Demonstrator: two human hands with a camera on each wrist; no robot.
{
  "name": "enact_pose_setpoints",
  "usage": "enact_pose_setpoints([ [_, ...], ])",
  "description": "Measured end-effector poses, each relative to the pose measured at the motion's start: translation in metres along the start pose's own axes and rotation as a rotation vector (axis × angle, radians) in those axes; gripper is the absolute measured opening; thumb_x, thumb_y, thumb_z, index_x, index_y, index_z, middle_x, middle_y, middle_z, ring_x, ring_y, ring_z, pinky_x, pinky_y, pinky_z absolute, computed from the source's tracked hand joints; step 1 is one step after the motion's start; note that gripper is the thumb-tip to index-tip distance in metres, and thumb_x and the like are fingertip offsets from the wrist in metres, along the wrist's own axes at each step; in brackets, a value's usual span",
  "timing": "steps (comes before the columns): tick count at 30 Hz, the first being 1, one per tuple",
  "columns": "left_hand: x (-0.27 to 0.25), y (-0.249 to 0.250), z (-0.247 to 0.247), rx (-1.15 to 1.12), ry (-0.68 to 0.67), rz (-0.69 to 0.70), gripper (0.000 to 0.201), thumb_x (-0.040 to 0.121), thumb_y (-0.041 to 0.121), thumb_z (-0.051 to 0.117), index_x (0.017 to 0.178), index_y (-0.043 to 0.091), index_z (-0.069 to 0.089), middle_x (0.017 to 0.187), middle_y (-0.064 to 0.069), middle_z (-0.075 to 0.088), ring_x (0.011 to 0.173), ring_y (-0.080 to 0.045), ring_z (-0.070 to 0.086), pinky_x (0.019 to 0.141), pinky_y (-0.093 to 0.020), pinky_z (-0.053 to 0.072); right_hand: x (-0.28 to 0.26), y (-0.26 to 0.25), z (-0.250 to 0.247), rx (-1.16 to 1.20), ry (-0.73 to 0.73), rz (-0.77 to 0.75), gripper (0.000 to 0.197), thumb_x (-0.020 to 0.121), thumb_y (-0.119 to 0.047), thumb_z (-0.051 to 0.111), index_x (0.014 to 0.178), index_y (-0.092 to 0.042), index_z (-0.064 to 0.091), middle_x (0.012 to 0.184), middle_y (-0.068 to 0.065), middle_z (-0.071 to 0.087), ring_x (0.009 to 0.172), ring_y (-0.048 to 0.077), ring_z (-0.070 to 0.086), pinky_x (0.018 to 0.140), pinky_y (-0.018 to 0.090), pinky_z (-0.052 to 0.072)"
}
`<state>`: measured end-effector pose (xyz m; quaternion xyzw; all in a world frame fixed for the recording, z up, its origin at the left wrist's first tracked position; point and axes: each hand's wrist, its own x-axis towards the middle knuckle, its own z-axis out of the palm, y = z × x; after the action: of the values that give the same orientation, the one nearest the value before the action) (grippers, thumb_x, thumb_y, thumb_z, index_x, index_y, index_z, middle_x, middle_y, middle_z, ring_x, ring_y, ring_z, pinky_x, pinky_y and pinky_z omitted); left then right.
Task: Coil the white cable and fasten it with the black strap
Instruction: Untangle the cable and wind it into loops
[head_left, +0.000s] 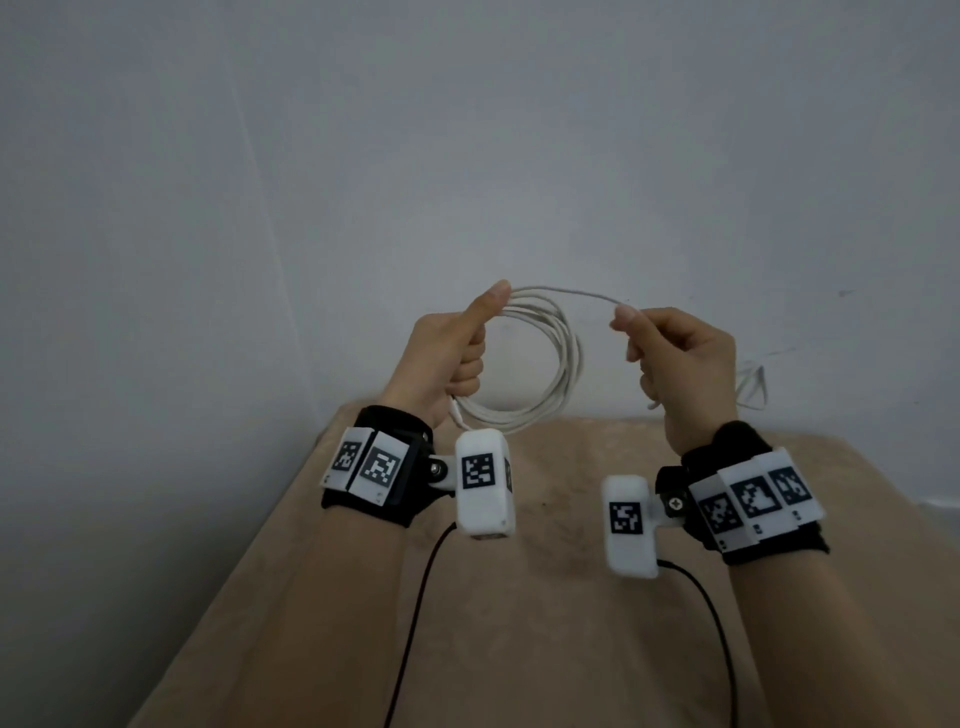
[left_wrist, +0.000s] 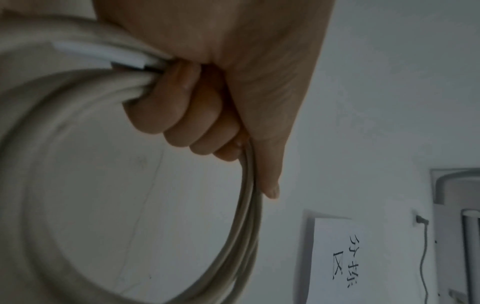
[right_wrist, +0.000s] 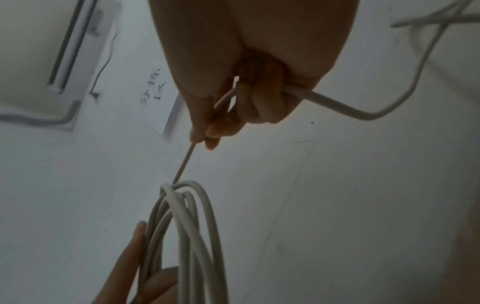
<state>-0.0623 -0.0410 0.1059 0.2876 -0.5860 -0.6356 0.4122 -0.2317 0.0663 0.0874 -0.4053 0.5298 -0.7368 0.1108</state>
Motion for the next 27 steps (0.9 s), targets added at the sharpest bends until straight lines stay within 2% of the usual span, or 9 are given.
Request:
enact_pose_setpoints([
  [4,0.0,-0.001,0.002,-0.068,0.054,-0.002,0.051,0.082,0.048,0.068,0.057,0.025,0.029,0.047,0.009,0.018,0.039,-0.007,0.013,0.037,-0.02,0.011,-0.004,0.0,0.004,0.029,-0.071,-0.001,0.02,0.088,-0.02,0.066,0.071,-0.011,0.072,0.05,0.003,0.044,0.04,0.005,0.032,0.041,0.014,0.028],
  [7,0.0,-0.004,0.0,-0.15,0.121,0.002,0.038,0.082,0.047,0.069,0.06,0.023,0.049,0.049,0.009,0.018,0.039,-0.007,0.013,0.037,-0.02,0.011,-0.008,0.0,0.01,0.017,-0.151,-0.018,0.02,0.091,-0.017,0.062,0.077,-0.01,0.074,0.052,0.008,0.045,0.04,0.003,0.035,0.043,0.007,0.03],
  [9,0.001,-0.005,0.001,-0.24,0.126,-0.014,0.035,0.082,0.046,0.069,0.058,0.025,0.054,0.05,0.009,0.017,0.04,-0.006,0.012,0.037,-0.02,0.01,-0.009,0.003,0.015,0.023,-0.166,-0.005,0.02,0.092,-0.018,0.061,0.079,-0.012,0.075,0.053,0.002,0.051,0.043,0.003,0.037,0.043,0.008,0.03],
  [12,0.003,-0.006,0.003,-0.336,0.091,-0.069,0.052,0.083,0.049,0.066,0.05,0.025,0.033,0.046,0.009,0.015,0.037,-0.006,0.011,0.035,-0.02,0.01,-0.01,0.008,0.02,-0.026,-0.132,-0.025,0.02,0.092,-0.02,0.06,0.079,-0.017,0.075,0.054,-0.011,0.059,0.048,0.002,0.044,0.046,0.008,0.033],
  [15,0.004,-0.006,0.004,-0.368,0.057,-0.101,0.056,0.084,0.051,0.064,0.053,0.026,0.024,0.044,0.01,0.014,0.035,-0.006,0.011,0.034,-0.019,0.01,-0.008,0.01,0.02,-0.045,-0.073,-0.022,0.018,0.09,-0.023,0.063,0.075,-0.016,0.069,0.058,-0.012,0.059,0.052,0.002,0.048,0.047,0.011,0.035],
  [18,0.004,-0.005,0.006,-0.431,0.057,-0.122,0.057,0.083,0.052,0.064,0.054,0.026,0.023,0.044,0.01,0.014,0.034,-0.006,0.01,0.033,-0.019,0.011,-0.008,0.008,0.022,0.015,-0.141,0.087,0.011,0.093,-0.025,0.059,0.09,-0.016,0.064,0.08,-0.003,0.067,0.063,0.004,0.056,0.043,0.017,0.031],
  [20,0.004,-0.006,0.012,-0.491,0.069,-0.151,0.058,0.082,0.052,0.065,0.054,0.026,0.021,0.043,0.009,0.013,0.033,-0.006,0.011,0.031,-0.018,0.012,-0.012,0.006,0.026,0.015,-0.261,0.144,0.026,0.098,-0.033,0.046,0.103,-0.016,0.065,0.091,-0.001,0.072,0.075,0.008,0.063,0.042,0.019,0.035],
  [23,0.003,-0.01,0.021,-0.553,0.102,-0.176,0.059,0.081,0.053,0.066,0.055,0.025,0.021,0.043,0.009,0.014,0.033,-0.006,0.012,0.03,-0.018,0.013,-0.017,0.004,0.034,0.085,-0.396,0.217,0.044,0.099,-0.044,0.033,0.113,-0.013,0.062,0.09,0.009,0.075,0.083,0.018,0.07,0.063,0.026,0.054],
  [27,0.004,-0.014,0.023,-0.664,0.135,-0.204,0.059,0.081,0.052,0.066,0.053,0.024,0.023,0.042,0.008,0.014,0.032,-0.006,0.012,0.03,-0.018,0.013,-0.019,0.009,0.04,0.226,-0.395,0.194,0.011,0.092,-0.015,0.058,0.096,-0.006,0.062,0.073,0.008,0.071,0.081,0.022,0.069,0.077,0.028,0.052],
])
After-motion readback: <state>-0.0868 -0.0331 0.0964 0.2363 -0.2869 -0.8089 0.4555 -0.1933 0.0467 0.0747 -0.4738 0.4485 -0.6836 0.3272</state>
